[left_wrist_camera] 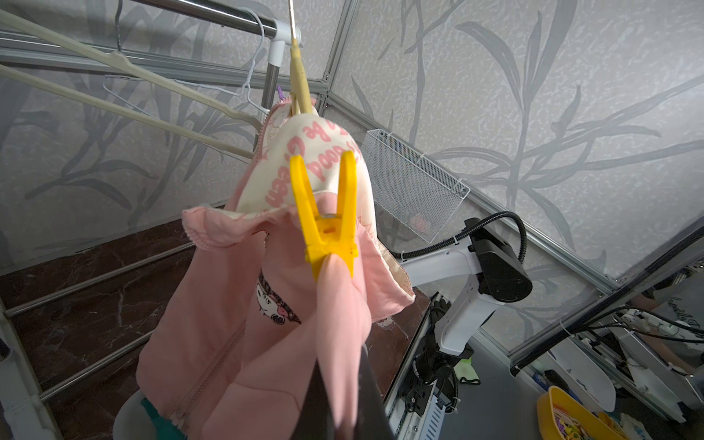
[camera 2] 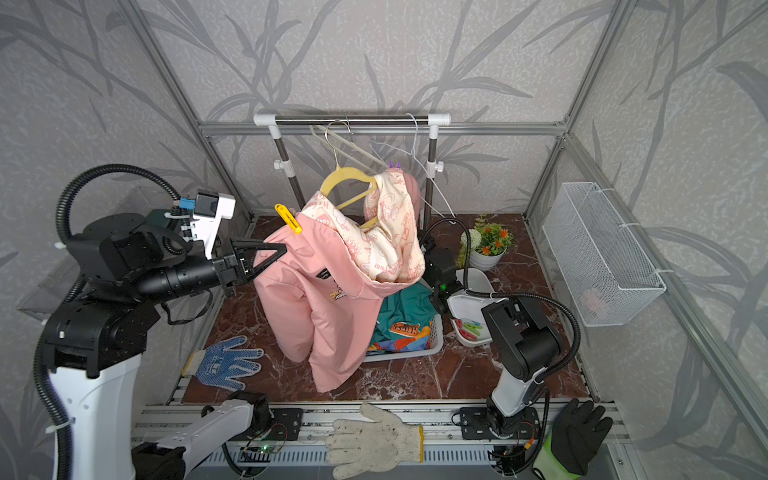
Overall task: Remove the clothespins securing jackets to the hanger
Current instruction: Adjust the jacket in the basket.
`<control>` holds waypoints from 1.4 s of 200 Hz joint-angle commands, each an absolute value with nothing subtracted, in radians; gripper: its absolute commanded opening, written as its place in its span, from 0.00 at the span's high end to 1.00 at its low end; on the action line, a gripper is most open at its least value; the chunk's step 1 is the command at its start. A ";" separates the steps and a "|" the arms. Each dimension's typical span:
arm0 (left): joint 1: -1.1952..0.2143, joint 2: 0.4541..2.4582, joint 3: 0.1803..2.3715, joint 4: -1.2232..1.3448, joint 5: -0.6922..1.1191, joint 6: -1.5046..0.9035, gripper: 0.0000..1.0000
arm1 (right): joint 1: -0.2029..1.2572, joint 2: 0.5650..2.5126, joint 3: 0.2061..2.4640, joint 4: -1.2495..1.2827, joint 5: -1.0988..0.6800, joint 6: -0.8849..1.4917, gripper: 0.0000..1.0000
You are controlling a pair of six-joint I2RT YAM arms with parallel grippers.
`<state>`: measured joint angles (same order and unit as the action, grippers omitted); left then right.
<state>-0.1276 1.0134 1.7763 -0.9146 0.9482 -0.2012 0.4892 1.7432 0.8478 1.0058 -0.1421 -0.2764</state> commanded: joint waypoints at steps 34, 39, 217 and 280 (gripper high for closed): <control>-0.121 0.989 1.778 -0.757 0.999 -0.175 1.00 | 0.503 1.792 0.920 1.122 -0.125 -0.239 0.79; -0.121 0.989 1.776 -0.763 0.990 -0.168 1.00 | 0.504 1.783 0.919 1.111 -0.130 -0.233 0.84; -0.121 1.004 1.728 -0.649 0.788 -0.173 1.00 | 0.688 1.000 0.675 0.223 -0.107 -0.126 1.00; -0.123 0.954 1.594 -0.530 0.752 -0.207 1.00 | 0.767 0.904 0.606 0.041 -0.102 0.062 1.00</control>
<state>-0.1253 0.9913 1.6531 -0.7624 0.8272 -0.1829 0.7406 0.9234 0.6552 0.1627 -0.0608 -0.0521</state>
